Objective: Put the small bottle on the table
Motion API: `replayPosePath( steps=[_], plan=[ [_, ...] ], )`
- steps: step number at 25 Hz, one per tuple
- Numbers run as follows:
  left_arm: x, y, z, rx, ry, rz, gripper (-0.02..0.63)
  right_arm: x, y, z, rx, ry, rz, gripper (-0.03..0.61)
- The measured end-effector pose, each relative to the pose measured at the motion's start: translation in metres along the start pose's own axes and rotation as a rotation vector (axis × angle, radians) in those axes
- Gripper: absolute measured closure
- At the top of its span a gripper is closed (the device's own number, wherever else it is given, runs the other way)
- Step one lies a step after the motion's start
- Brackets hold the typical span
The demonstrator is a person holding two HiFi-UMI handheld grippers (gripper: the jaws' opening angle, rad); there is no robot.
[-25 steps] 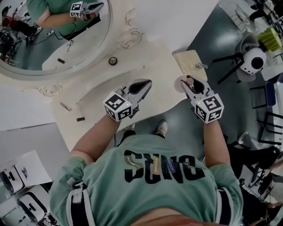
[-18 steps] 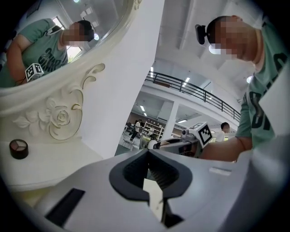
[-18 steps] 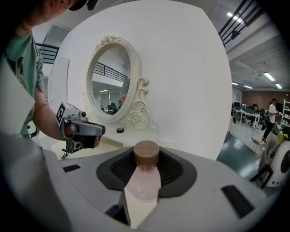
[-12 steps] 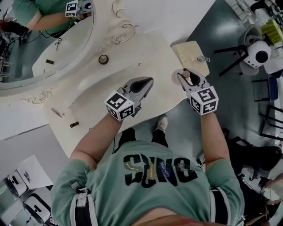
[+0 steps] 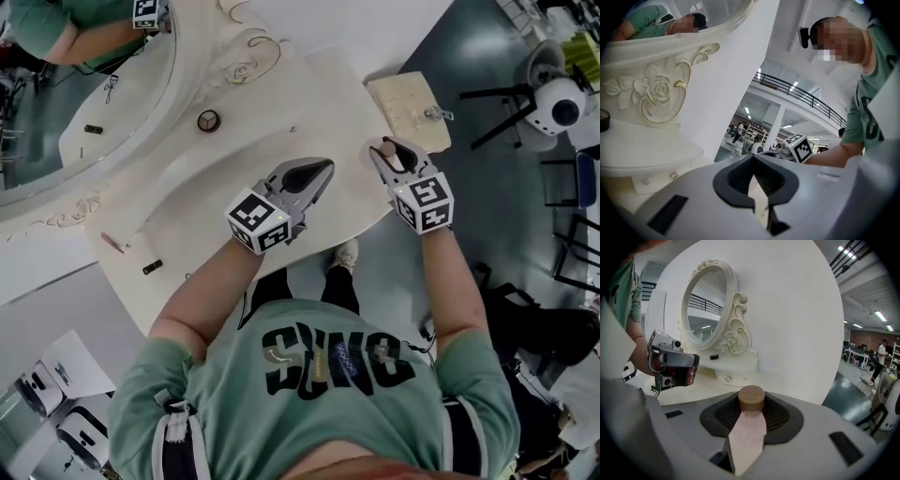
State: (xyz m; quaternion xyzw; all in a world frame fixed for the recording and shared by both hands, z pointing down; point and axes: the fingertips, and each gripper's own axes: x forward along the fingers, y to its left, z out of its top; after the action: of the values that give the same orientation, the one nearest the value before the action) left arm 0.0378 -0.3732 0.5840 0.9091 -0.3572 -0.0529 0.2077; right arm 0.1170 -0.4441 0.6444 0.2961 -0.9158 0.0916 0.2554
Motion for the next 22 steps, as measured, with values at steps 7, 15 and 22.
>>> replayPosePath(
  steps=[7,15,22],
  plan=[
    [0.001,-0.002,-0.011,-0.012,0.012,-0.01,0.606,0.011,0.002,-0.015,0.009,0.007,0.003,0.451],
    [-0.004,-0.004,-0.012,-0.009,0.011,-0.004,0.606,0.016,0.008,-0.031,-0.045,0.002,0.005,0.451],
    [-0.011,-0.012,-0.012,-0.003,0.011,-0.009,0.606,0.015,0.008,-0.031,-0.049,-0.031,0.0,0.451]
  ],
)
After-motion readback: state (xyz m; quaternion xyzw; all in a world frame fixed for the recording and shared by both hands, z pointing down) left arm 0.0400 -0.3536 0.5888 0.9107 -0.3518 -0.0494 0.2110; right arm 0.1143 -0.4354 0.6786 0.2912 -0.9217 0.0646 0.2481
